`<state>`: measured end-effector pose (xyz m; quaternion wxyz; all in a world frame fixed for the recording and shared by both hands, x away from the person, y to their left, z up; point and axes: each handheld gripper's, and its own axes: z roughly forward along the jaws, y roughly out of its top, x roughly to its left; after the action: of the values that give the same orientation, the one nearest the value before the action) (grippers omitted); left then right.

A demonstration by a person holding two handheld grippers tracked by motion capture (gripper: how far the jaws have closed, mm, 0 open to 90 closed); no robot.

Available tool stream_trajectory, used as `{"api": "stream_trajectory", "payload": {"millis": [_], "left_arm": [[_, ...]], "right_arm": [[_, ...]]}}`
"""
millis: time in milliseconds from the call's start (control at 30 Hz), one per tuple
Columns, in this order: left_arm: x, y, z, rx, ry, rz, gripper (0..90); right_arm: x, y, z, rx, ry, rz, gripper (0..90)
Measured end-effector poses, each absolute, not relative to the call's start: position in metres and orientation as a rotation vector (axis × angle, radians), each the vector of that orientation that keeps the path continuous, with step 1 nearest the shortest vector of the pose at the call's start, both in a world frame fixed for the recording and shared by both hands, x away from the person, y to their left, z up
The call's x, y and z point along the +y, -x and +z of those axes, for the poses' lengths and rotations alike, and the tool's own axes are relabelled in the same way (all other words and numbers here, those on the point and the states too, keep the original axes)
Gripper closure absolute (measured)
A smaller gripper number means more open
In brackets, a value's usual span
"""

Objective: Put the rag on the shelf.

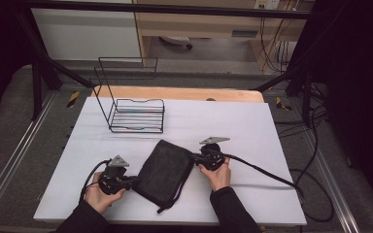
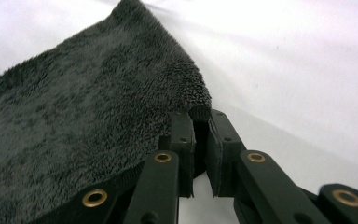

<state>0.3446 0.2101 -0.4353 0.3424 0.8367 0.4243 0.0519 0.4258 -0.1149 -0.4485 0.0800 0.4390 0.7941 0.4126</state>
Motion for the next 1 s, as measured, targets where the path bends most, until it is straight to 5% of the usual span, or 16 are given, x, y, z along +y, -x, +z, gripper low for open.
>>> {"api": "stream_trajectory", "payload": {"millis": [500, 833, 1000], "left_arm": [[0.205, -0.311, -0.437, 1.085, -2.13, 0.126, 81.2], [0.216, -0.322, -0.426, 1.007, -2.093, 0.223, 49.2], [0.222, -0.336, -0.423, 1.0, -2.099, 0.232, 33.8]], "right_arm": [[-0.082, -0.453, -0.446, 2.467, -1.126, 1.201, 79.3], [-0.109, -0.435, -0.424, 2.352, -1.121, 1.312, 34.8], [-0.123, -0.427, -0.423, 2.345, -1.133, 1.306, 21.9]]}}
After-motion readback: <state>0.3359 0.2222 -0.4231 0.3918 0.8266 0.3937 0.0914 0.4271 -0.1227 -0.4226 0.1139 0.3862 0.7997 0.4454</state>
